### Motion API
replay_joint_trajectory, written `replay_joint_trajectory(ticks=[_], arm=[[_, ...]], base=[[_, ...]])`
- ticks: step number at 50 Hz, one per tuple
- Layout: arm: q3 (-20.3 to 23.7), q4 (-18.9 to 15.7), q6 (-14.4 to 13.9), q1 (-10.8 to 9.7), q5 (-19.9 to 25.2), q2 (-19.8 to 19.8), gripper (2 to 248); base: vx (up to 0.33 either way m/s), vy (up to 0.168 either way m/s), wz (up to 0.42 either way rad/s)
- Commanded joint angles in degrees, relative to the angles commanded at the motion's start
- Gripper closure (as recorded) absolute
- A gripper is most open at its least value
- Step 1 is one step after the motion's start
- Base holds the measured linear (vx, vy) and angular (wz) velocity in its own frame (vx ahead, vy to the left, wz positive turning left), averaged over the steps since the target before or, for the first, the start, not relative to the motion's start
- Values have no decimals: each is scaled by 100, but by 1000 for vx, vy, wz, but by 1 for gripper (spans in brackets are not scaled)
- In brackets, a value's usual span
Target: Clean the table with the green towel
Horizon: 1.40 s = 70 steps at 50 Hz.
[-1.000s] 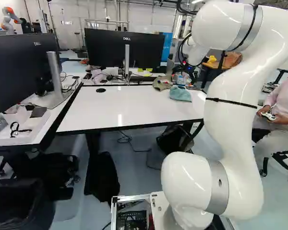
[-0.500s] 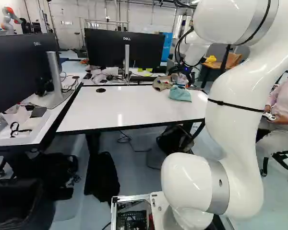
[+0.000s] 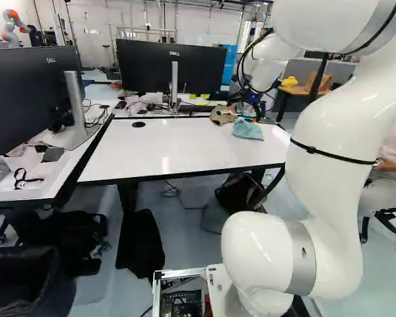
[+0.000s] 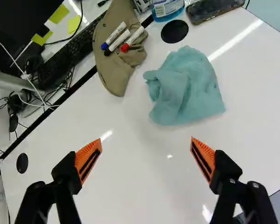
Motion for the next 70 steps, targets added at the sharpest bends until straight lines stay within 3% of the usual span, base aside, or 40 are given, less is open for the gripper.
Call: replay_joint_trajectory(ticks=[20,45,70], arm=[[617,0,0,165,0,555,3],[755,-51,0,204,181,611,3],[1204,-217,0,331,768,791,3]], base=[[0,0,0],[0,0,0],[0,0,0]])
